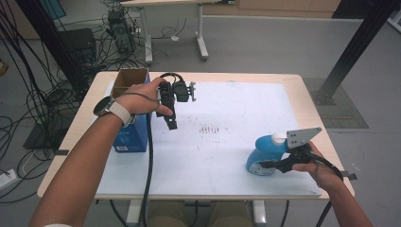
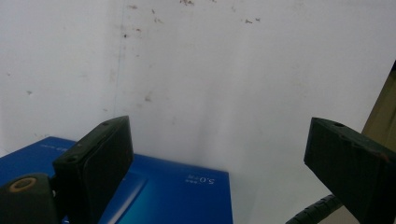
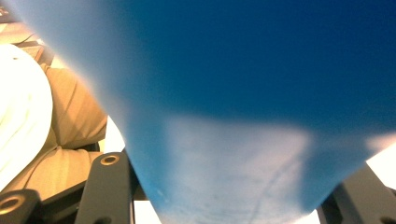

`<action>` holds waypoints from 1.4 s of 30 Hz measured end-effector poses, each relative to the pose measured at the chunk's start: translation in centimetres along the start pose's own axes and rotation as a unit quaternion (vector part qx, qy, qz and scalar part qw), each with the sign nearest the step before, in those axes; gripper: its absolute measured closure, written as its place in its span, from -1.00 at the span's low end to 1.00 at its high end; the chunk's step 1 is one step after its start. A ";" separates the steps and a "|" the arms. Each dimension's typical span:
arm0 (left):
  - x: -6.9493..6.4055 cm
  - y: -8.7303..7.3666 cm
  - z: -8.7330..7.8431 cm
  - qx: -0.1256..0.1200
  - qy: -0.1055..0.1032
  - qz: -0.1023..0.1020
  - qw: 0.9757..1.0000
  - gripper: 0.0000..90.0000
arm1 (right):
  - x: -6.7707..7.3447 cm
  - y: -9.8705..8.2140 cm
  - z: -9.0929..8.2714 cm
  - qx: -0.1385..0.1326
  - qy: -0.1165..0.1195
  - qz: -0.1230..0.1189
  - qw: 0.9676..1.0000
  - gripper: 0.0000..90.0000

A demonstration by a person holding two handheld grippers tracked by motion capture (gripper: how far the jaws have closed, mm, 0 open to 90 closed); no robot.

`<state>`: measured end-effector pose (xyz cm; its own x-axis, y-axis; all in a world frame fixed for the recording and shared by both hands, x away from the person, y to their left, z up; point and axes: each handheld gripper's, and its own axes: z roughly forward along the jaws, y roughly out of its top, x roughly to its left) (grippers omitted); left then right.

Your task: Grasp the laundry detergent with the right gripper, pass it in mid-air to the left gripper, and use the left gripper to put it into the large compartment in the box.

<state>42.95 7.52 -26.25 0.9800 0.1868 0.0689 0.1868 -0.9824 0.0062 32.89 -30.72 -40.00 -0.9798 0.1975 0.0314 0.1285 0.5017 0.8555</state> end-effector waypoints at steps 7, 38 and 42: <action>0.0 0.1 0.0 0.000 0.000 0.001 1.000 -0.81 | 0.0 0.0 0.0 0.002 0.000 -0.001 1.000 -0.05; 0.0 0.2 0.1 -0.005 0.000 0.001 1.000 -0.81 | -0.1 0.0 0.0 0.001 0.003 -0.001 1.000 -0.05; 0.0 0.3 0.1 -0.006 0.000 0.000 1.000 -0.81 | -0.1 0.0 0.0 0.001 0.003 -0.001 1.000 -0.05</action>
<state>42.98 7.25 -26.35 0.9800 0.1865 0.0691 0.1857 -0.9824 0.0176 32.99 -30.69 -39.98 -0.9810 0.1913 0.0328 0.1267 0.5031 0.8549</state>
